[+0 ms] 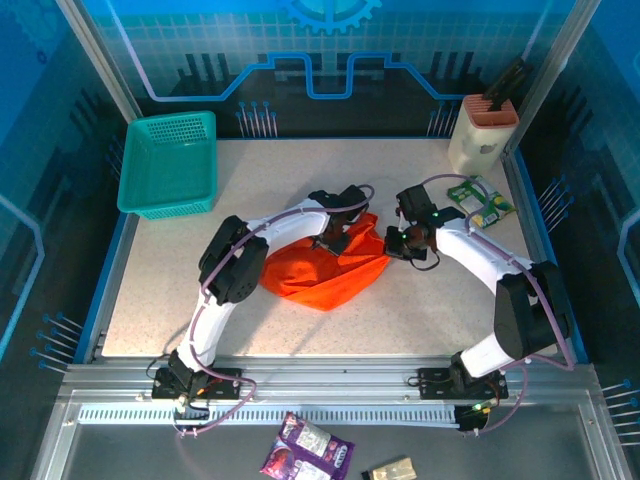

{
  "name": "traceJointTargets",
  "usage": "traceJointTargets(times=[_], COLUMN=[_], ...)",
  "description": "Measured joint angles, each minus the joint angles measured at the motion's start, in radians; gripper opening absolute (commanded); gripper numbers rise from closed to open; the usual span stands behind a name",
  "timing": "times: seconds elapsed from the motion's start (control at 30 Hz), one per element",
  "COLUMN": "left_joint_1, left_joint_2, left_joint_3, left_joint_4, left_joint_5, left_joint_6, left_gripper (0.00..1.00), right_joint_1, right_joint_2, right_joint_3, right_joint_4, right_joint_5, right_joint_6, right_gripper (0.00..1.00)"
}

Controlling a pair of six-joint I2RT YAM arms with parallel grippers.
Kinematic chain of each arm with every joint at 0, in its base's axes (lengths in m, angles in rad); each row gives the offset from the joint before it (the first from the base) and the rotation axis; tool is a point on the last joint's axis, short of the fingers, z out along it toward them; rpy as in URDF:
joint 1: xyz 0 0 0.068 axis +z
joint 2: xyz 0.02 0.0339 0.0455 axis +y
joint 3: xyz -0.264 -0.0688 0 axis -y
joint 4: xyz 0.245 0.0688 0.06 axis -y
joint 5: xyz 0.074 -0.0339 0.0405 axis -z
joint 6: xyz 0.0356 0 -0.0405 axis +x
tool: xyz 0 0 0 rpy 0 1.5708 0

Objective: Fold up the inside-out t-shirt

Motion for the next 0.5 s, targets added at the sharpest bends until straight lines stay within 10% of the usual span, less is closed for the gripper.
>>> traceJointTargets(times=[0.17,0.33,0.5], left_joint_1=[-0.001,-0.002,0.014], left_joint_2=[0.045,0.058,0.002], left_joint_3=[0.029,0.041,0.031], left_joint_4=[-0.005,-0.007,-0.005], left_joint_5=[-0.055,-0.108,-0.075], left_joint_6=[0.026,0.053,0.069], left_gripper=[0.48,0.14,0.04], right_joint_1=[-0.014,-0.054,-0.120], right_joint_2=[-0.008,-0.019,-0.043], right_joint_3=[0.004,0.040,0.134], right_joint_4=[-0.009,-0.030,-0.084], right_joint_5=[0.000,0.002,0.014], right_joint_6=[-0.010,-0.030,-0.067], right_gripper=[0.00,0.00,0.00])
